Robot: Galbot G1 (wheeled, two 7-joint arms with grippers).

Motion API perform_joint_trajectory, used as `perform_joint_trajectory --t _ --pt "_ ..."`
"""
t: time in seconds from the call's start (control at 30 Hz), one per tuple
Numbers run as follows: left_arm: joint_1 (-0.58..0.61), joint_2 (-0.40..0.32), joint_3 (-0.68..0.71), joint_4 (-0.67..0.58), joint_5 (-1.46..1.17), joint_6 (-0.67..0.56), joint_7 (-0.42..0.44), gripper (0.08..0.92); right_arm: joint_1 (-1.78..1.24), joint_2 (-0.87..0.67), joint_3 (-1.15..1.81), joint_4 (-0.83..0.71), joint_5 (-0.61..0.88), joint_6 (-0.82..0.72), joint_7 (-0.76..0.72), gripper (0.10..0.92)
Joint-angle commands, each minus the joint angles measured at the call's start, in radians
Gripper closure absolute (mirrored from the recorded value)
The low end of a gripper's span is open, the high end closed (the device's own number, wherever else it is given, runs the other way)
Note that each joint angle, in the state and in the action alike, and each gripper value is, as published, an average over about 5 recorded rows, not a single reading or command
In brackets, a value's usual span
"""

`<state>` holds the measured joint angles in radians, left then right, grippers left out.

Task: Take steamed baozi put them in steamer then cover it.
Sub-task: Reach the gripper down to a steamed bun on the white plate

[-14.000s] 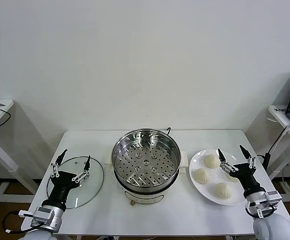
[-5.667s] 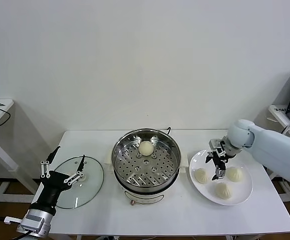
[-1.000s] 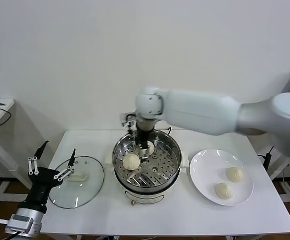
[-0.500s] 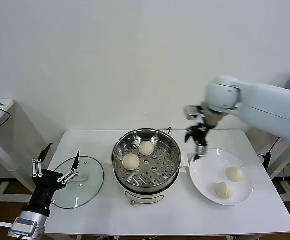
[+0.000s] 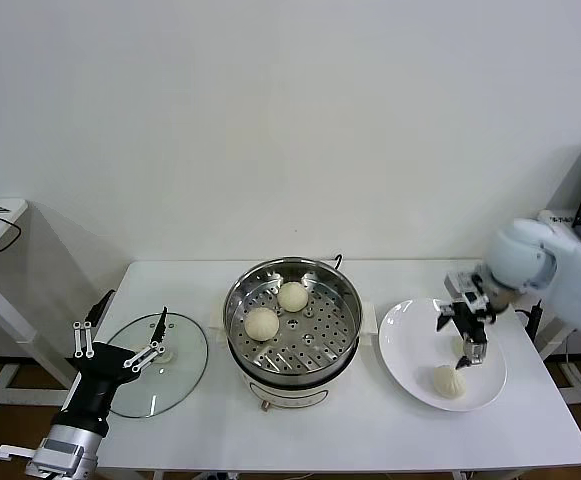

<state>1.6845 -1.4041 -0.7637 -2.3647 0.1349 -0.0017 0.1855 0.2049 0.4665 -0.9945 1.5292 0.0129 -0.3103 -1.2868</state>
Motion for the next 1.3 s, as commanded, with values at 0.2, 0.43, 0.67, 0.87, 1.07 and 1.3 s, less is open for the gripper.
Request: perform_joint_trajectory --t 0.2,0.43,0.67,0.87,1.07,1.3 --pt "-0.001 -0.004 0.003 0.004 0.004 0.001 0.0 0.177 -0.303 0.025 0.231 -0.096 -0.132 0.049 0.057 0.203" --pt "-0.006 -0.003 0.002 0.014 0.004 0.002 0.0 0.177 -0.349 0.07 0.284 -0.143 -0.151 0.048 0.065 0.203" --pt "-0.016 -0.004 0.006 0.024 0.004 0.004 0.0 0.177 -0.383 0.084 0.311 -0.158 -0.162 0.05 0.065 0.203" --pt "-0.017 -0.004 0.006 0.027 0.005 0.004 0.0 0.177 -0.412 0.091 0.332 -0.156 -0.164 0.05 0.06 0.203" --pt "-0.017 -0.005 0.007 0.026 0.006 0.004 -0.001 0.177 -0.419 0.09 0.336 -0.153 -0.168 0.051 0.05 0.203" --pt "-0.016 -0.005 0.007 0.025 0.008 0.003 -0.001 0.177 -0.422 0.092 0.343 -0.153 -0.172 0.05 0.049 0.28"
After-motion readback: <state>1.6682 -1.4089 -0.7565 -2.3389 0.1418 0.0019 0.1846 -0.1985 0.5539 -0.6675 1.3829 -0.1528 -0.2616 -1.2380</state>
